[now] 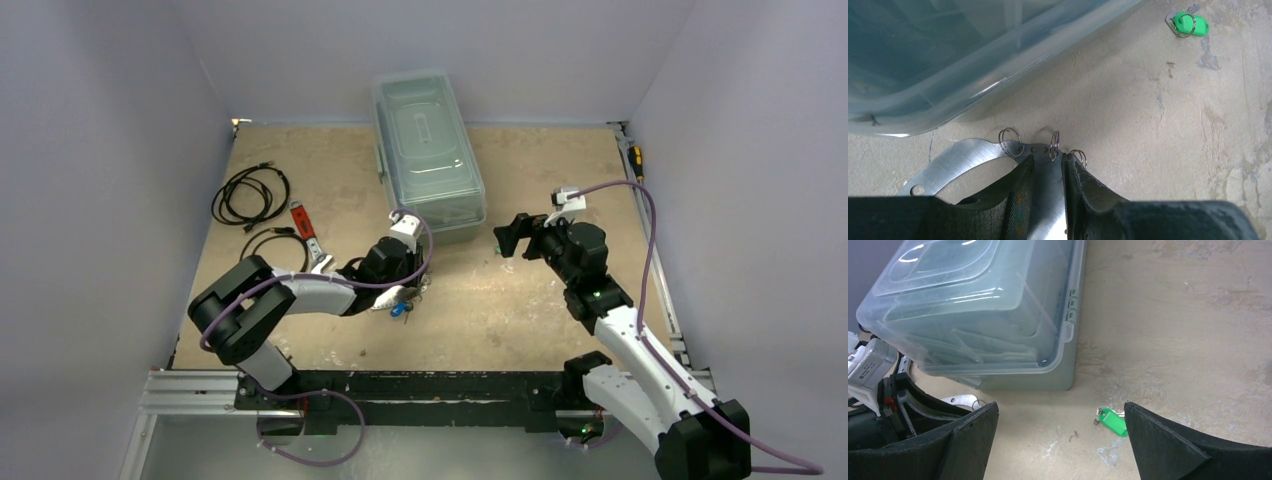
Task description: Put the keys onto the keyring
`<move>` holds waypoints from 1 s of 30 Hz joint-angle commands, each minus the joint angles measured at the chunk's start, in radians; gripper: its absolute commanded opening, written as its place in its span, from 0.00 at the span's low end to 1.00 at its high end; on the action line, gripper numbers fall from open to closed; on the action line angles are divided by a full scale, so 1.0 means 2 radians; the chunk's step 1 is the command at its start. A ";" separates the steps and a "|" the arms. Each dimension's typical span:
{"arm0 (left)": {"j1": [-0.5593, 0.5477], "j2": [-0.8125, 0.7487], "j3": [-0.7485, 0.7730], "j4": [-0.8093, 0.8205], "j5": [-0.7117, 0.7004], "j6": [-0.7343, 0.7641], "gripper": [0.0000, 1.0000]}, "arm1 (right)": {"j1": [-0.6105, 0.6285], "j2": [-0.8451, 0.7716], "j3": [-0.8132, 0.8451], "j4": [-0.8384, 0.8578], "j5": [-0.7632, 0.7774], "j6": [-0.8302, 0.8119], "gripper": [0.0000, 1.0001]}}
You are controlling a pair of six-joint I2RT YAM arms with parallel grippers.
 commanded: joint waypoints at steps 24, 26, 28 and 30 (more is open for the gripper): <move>-0.003 0.044 0.023 0.053 -0.005 0.009 0.20 | 0.002 0.018 0.018 0.007 -0.016 0.009 0.99; -0.003 0.046 0.022 0.056 -0.004 0.007 0.20 | 0.002 0.019 0.017 0.008 -0.016 0.009 0.99; -0.004 0.048 0.022 0.058 -0.003 0.006 0.20 | 0.003 0.019 0.016 0.008 -0.016 0.010 0.99; -0.004 0.050 0.023 0.060 -0.002 0.003 0.17 | 0.003 0.019 0.016 0.008 -0.016 0.010 0.99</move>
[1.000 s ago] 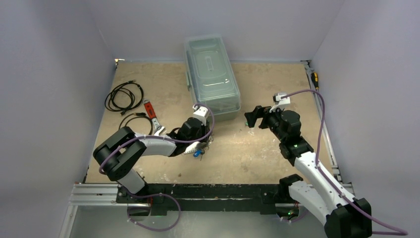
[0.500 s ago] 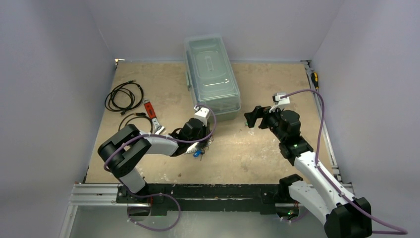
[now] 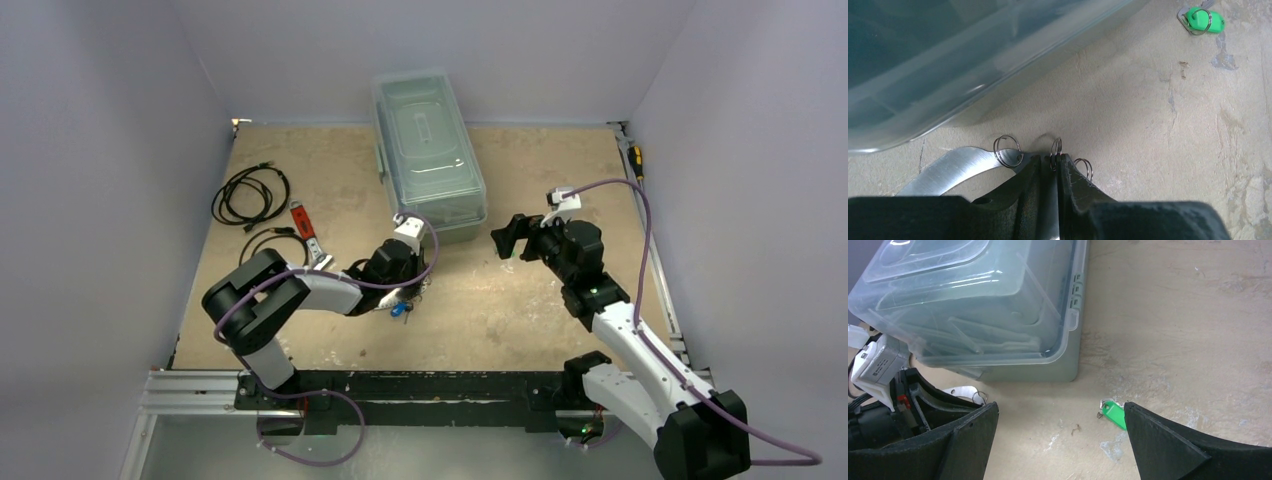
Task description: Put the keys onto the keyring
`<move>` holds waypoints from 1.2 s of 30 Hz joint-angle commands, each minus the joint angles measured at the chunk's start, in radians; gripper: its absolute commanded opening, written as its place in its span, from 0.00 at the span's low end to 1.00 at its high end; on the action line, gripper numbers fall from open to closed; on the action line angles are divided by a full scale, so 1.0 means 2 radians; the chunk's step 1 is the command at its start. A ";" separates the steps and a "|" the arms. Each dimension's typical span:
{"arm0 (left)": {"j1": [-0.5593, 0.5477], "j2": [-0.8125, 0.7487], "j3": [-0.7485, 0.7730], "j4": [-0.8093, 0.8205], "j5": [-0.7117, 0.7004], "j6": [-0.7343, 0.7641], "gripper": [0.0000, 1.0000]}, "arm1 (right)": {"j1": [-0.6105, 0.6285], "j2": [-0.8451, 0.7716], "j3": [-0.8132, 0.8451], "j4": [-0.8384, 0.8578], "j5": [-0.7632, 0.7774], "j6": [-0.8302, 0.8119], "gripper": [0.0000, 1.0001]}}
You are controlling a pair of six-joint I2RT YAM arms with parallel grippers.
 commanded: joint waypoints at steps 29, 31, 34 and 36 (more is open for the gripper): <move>-0.005 -0.153 -0.021 -0.064 0.044 -0.007 0.00 | 0.003 -0.033 -0.005 0.022 -0.043 0.012 0.99; -0.005 -0.175 -0.014 -0.092 0.052 0.000 0.00 | 0.003 -0.040 -0.010 0.034 -0.061 0.012 0.99; -0.005 -0.210 -0.004 -0.135 0.064 0.018 0.00 | 0.003 -0.049 -0.016 0.053 -0.089 0.014 0.99; -0.005 -0.237 -0.001 -0.156 0.073 0.035 0.00 | 0.003 -0.055 -0.019 0.067 -0.116 0.016 0.99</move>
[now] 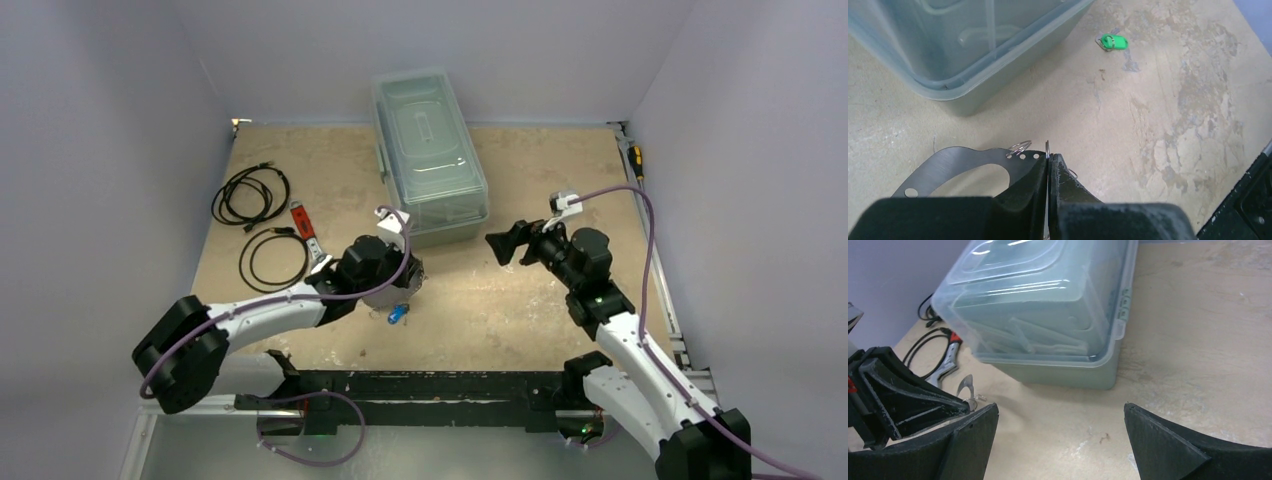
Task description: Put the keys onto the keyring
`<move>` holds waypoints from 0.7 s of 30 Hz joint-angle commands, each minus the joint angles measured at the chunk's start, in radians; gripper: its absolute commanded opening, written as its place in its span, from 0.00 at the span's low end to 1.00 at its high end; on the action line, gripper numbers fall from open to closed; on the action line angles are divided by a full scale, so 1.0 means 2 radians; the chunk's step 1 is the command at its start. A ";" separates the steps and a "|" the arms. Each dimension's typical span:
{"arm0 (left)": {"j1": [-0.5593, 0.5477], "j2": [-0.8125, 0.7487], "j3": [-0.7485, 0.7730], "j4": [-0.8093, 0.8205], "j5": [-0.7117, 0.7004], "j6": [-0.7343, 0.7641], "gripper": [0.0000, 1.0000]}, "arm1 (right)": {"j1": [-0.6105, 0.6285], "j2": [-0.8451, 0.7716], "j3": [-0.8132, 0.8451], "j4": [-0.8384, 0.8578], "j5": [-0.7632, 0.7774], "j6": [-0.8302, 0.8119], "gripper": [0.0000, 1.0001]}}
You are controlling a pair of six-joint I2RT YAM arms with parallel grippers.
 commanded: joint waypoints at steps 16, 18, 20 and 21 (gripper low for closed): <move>-0.002 -0.191 0.071 -0.218 0.170 0.202 0.00 | 0.004 -0.035 -0.040 0.263 -0.248 0.069 0.94; -0.002 -0.204 0.067 -0.215 0.196 0.213 0.00 | 0.004 -0.037 -0.035 0.261 -0.254 0.068 0.92; -0.001 -0.214 0.066 -0.209 0.223 0.214 0.00 | 0.004 -0.042 -0.031 0.258 -0.264 0.066 0.91; -0.002 -0.218 0.065 -0.204 0.234 0.214 0.00 | 0.005 -0.046 -0.030 0.260 -0.270 0.066 0.90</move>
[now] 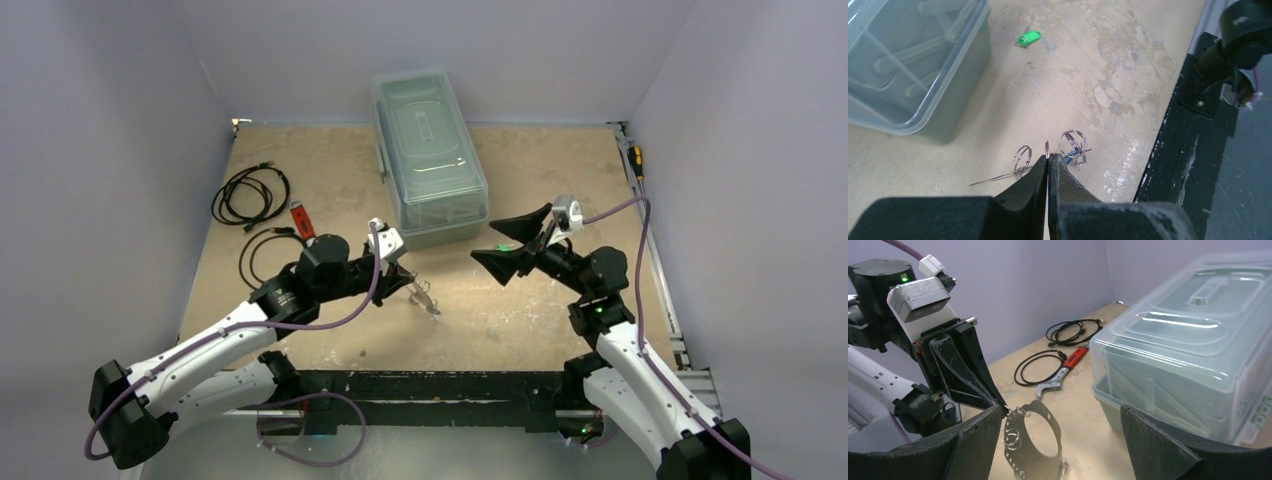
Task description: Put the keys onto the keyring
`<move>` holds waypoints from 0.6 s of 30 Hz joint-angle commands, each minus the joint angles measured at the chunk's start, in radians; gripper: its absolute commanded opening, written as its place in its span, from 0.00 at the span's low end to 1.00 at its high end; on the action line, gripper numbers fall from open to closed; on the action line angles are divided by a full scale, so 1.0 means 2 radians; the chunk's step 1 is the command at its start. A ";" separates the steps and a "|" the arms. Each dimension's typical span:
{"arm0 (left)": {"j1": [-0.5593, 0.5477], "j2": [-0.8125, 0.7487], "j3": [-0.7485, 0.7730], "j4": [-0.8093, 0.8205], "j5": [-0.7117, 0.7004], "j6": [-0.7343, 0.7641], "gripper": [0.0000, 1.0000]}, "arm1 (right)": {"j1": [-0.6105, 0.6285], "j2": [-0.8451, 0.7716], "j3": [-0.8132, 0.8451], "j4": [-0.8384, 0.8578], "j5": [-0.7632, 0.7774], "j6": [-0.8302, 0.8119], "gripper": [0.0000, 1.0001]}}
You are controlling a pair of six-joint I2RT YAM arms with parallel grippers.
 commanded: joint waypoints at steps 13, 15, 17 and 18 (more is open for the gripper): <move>-0.002 -0.027 0.047 0.048 0.191 0.044 0.00 | 0.003 0.000 0.036 0.083 -0.179 0.026 0.80; -0.001 -0.024 0.053 0.048 0.201 0.046 0.00 | 0.004 0.002 0.037 0.095 -0.189 0.028 0.78; -0.001 -0.022 0.056 0.047 0.209 0.046 0.00 | 0.008 0.010 0.040 0.108 -0.203 0.035 0.77; -0.002 -0.021 0.058 0.046 0.213 0.046 0.00 | 0.010 0.014 0.042 0.110 -0.211 0.038 0.76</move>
